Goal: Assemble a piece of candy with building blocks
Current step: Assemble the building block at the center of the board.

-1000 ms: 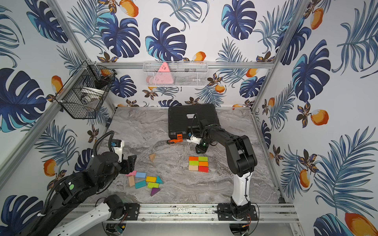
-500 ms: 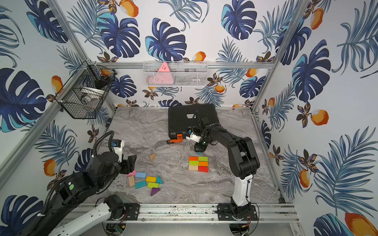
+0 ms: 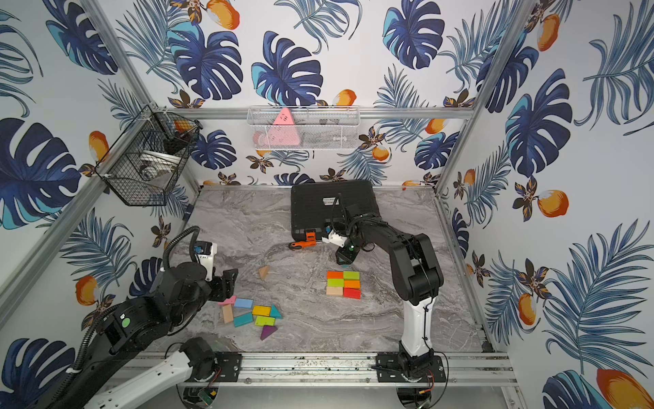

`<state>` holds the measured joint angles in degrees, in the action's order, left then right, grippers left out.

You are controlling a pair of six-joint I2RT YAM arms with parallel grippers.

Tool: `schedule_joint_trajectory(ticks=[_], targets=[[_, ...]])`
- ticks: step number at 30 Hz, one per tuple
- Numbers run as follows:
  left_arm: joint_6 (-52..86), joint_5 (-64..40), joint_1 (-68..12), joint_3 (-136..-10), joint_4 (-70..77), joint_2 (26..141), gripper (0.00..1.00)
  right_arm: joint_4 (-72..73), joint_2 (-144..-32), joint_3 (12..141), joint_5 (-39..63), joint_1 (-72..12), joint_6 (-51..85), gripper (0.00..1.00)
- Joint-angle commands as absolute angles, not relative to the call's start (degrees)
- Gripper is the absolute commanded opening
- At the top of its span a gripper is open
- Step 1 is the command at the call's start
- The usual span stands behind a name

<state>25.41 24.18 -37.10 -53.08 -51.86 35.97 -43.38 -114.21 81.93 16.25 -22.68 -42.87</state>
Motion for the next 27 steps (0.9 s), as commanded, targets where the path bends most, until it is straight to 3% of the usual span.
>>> schedule_joint_trajectory(ticks=[1,27], targets=[[24.8,24.4,-37.1,-53.2,-50.8,36.0,0.72,-45.9,-114.4,82.4,18.0,-22.7,-43.3,0.45],[24.7,24.0,-37.0,-52.9,-50.5,35.3,0.73,-48.8,-114.4,82.6,19.6,-23.4,-42.4,0.43]])
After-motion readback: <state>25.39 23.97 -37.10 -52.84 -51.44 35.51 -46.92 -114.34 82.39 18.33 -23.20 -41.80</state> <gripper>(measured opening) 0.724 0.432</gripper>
